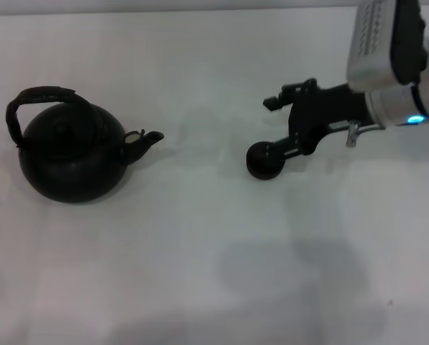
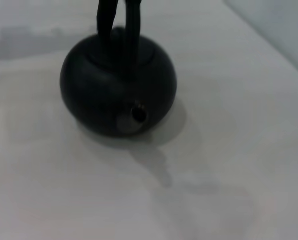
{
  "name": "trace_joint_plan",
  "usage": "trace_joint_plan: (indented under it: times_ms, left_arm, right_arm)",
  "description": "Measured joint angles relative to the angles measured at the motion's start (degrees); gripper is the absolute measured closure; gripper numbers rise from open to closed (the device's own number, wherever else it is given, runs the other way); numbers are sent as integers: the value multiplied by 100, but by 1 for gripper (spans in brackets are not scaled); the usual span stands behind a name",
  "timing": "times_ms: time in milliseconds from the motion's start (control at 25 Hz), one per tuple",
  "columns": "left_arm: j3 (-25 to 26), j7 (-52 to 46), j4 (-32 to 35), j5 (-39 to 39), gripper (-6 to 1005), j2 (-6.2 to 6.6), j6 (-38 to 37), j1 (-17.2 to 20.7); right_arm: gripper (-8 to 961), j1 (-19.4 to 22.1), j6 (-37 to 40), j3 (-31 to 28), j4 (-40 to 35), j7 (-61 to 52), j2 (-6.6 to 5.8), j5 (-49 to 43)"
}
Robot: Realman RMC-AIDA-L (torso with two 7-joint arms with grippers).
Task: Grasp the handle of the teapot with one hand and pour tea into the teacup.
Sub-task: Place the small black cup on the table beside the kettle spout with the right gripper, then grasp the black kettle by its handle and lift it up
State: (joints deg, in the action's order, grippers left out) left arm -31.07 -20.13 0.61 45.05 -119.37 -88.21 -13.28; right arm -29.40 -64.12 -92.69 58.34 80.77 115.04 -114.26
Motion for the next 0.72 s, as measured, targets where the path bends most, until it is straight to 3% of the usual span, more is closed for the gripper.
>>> trace_joint_plan:
  times_ms: [240, 720]
  left_arm:
    - [-135, 10, -35, 330, 348, -19, -266, 308]
    - [-1208, 92, -304, 398, 349, -19, -574, 491]
  right_arm:
    - [85, 251, -216, -420, 619, 64, 0, 65]
    - [86, 784, -319, -1633, 1162, 761, -20, 1128]
